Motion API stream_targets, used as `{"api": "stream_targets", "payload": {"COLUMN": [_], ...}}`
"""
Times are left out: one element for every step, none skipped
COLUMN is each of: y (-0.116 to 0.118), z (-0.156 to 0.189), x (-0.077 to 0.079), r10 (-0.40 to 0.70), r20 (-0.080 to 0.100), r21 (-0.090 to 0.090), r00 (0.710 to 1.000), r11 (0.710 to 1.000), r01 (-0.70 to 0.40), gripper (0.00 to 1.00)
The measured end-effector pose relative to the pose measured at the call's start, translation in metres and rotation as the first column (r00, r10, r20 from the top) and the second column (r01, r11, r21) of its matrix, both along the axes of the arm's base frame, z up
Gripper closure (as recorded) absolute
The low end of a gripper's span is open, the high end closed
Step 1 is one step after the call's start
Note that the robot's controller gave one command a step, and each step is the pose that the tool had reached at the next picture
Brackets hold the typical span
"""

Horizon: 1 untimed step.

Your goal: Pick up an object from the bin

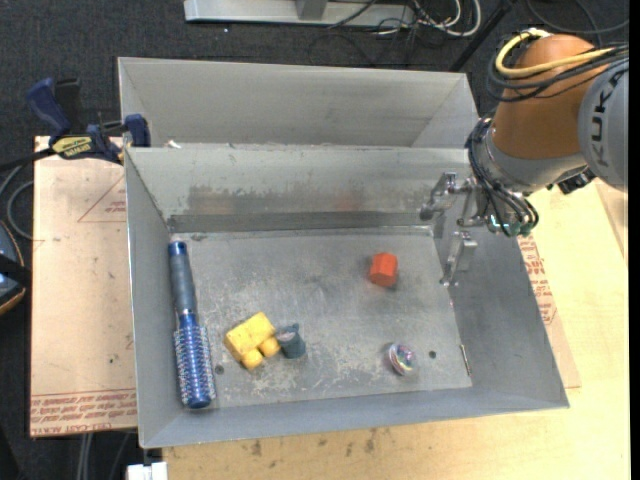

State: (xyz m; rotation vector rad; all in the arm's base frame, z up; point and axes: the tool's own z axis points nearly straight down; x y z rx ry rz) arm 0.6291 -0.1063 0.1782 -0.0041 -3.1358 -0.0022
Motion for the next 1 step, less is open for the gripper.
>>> {"api": "stream_targets", "payload": {"y": [0.0346], "z": [-0.1088], "x": [0.0083], "r10": [-0.03], "r20": [0.017], "r21": [0.0], "r00": [0.999], "r11": [1.0], "r01": [0.03], "gripper": [0.0]}}
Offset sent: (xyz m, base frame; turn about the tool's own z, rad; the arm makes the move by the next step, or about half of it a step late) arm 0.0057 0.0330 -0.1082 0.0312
